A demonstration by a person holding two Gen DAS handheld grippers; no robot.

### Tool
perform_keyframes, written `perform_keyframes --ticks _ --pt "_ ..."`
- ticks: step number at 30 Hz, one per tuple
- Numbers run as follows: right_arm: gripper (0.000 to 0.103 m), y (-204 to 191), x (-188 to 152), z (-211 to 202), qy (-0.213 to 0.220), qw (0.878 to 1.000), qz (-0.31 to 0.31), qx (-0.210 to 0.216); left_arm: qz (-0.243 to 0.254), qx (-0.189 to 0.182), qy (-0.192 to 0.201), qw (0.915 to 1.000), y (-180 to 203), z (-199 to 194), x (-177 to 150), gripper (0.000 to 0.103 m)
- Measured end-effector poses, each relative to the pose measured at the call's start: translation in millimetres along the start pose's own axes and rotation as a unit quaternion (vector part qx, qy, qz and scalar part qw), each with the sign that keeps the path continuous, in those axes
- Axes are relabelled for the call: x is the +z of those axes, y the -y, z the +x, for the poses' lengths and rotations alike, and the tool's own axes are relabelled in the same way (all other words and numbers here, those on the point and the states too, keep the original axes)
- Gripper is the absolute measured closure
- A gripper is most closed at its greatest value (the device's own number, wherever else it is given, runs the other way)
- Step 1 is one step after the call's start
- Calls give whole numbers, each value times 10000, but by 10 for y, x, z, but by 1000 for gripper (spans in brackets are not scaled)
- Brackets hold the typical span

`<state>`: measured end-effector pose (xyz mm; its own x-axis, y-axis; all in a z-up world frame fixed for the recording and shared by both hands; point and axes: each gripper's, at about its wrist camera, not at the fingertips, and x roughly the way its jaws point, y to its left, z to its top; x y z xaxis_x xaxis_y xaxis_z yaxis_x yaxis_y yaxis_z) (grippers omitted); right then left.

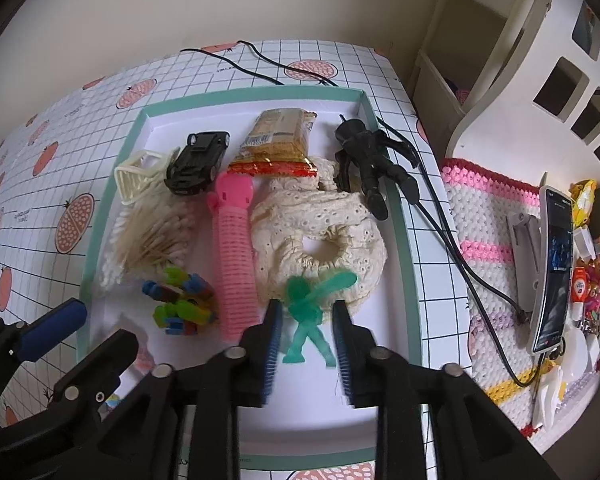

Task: Organize objects
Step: 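Open both tools to drop the block cluster and green figure into the tray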

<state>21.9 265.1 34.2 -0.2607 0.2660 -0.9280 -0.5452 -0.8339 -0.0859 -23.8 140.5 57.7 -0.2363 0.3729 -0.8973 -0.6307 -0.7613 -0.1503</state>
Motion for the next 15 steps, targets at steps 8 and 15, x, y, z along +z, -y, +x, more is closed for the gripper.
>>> perform_keyframes --ticks 8,15 --pt "66 -35 13 -58 100 9999 -60 -2 -116 -42 194 9997 -90 -116 37 56" --pt "40 -61 21 -95 213 9998 8 30 -248 168 378 9988 -252 -196 61 37"
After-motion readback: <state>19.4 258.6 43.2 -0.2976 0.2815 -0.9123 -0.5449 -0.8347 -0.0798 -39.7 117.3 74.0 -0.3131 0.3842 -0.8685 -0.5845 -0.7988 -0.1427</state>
